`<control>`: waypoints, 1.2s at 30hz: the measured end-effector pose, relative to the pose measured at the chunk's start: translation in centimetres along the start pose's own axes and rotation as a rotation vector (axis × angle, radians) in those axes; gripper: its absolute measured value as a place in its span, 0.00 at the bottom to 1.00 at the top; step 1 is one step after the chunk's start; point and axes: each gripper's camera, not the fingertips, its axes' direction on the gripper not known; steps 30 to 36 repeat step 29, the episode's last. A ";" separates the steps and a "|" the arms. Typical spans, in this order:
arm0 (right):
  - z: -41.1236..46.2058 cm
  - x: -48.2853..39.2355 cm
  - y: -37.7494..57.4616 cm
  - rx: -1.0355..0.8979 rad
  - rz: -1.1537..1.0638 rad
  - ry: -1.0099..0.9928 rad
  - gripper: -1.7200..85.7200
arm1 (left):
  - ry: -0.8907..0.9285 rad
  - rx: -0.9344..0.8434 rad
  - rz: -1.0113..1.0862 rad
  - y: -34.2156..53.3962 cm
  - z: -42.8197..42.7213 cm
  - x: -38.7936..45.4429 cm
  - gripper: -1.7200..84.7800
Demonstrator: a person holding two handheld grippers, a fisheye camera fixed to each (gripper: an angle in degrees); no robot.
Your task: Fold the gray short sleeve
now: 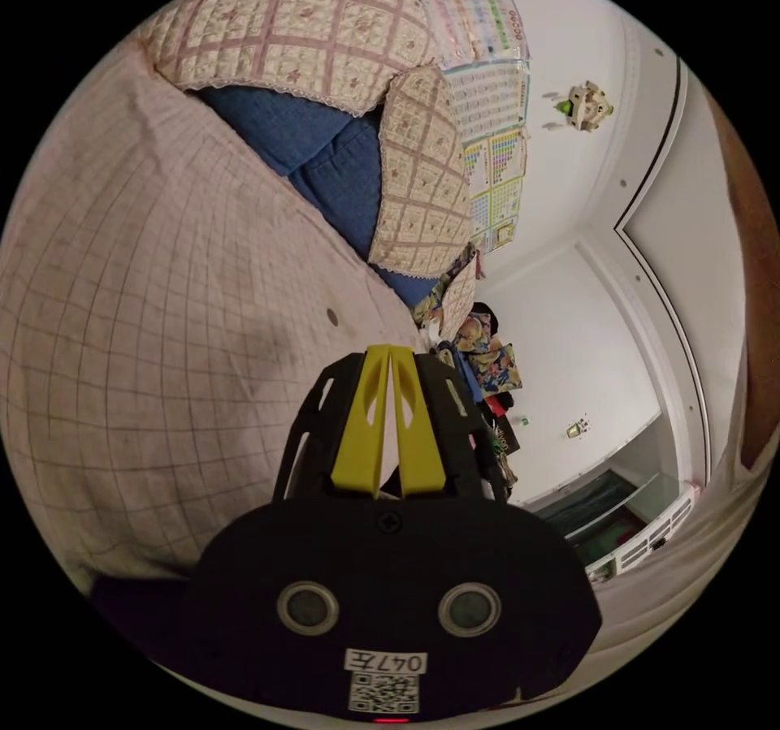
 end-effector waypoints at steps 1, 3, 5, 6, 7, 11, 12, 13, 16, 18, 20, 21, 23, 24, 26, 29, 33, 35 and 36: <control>-4.1 -0.7 0.4 0.018 -0.080 0.065 0.08 | -0.007 0.001 0.009 0.1 0.0 0.3 0.01; -10.2 -2.3 2.3 0.025 -0.198 0.216 0.06 | -0.047 0.003 0.049 0.6 -0.3 1.8 0.01; -18.7 -3.6 7.8 0.119 -0.234 0.391 0.03 | -0.098 0.014 0.086 1.2 -0.9 3.1 0.01; -20.8 -3.7 9.6 0.149 -0.224 0.417 0.03 | -0.134 0.029 0.109 1.7 -1.5 4.0 0.01; -25.0 -3.8 13.5 0.191 -0.222 0.433 0.02 | -0.151 0.037 0.120 1.9 -1.7 4.4 0.01; -38.8 -2.6 28.0 0.204 -0.111 0.538 0.01 | -0.281 0.096 0.231 4.1 -3.2 8.2 0.01; -40.8 -2.3 30.2 0.212 -0.073 0.568 0.01 | -0.330 0.111 0.279 4.8 -3.3 9.7 0.01; -44.8 -1.6 34.5 0.222 0.001 0.609 0.01 | -0.355 0.117 0.307 5.2 -3.3 10.5 0.01; -54.1 0.2 44.7 0.193 0.179 0.751 0.01 | -0.442 0.106 0.461 6.5 -2.7 14.4 0.01; -59.7 1.3 49.8 0.156 0.264 0.788 0.01 | -0.476 0.077 0.573 7.0 -2.2 17.9 0.01; -67.1 2.0 55.3 0.112 0.348 0.812 0.01 | -0.484 0.064 0.663 7.0 -2.0 20.9 0.01; -68.8 2.1 56.5 0.107 0.367 0.825 0.01 | -0.480 0.077 0.711 7.0 -2.1 22.8 0.01; -75.3 2.2 60.9 0.106 0.446 0.861 0.01 | -0.458 0.112 0.787 6.7 -2.4 25.4 0.01; -76.7 2.2 61.9 0.108 0.465 0.869 0.01 | -0.456 0.134 0.846 6.5 -2.5 27.0 0.01; -81.7 2.6 65.2 0.129 0.525 0.899 0.02 | -0.472 0.172 0.910 5.9 -2.4 28.7 0.01; -86.6 3.6 68.2 0.152 0.579 0.867 0.02 | -0.481 0.187 0.954 4.6 -1.5 29.2 0.01; -86.6 3.6 68.2 0.152 0.579 0.867 0.02 | -0.481 0.187 0.954 4.6 -1.5 29.2 0.01; -86.6 3.6 68.2 0.152 0.579 0.867 0.02 | -0.481 0.187 0.954 4.6 -1.5 29.2 0.01; -86.6 3.6 68.2 0.152 0.579 0.867 0.02 | -0.481 0.187 0.954 4.6 -1.5 29.2 0.01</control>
